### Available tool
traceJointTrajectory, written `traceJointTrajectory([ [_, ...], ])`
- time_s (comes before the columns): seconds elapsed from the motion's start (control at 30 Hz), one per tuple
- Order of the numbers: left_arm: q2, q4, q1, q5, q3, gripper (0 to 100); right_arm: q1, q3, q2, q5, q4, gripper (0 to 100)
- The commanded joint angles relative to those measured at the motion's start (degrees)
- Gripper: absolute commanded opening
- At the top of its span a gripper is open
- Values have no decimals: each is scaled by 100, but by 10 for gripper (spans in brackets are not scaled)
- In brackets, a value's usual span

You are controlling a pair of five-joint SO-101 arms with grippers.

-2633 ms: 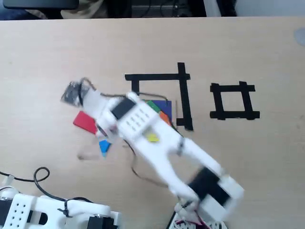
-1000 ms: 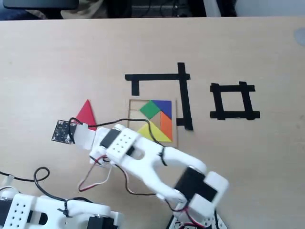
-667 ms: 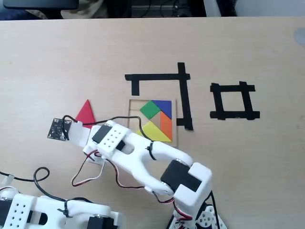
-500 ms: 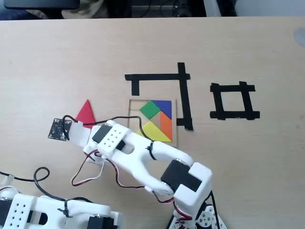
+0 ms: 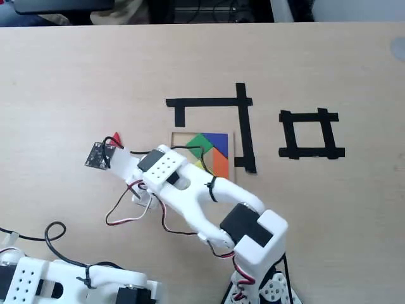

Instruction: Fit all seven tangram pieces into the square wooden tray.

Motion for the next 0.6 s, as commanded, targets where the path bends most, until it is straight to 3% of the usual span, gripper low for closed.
traceJointTrajectory([
  [0.0,-35,-88,-22,18,-119,30,-246,-268,-708,44,255,11],
  [0.27,-35,-88,110,18,-101,30,-158,-57,-1464,-9,70,24],
  [0.4,-35,-88,119,18,-101,30,123,-40,-1051,-598,-158,183],
  [0.57,-35,-88,119,18,-101,30,62,-207,-549,-1125,-501,208],
])
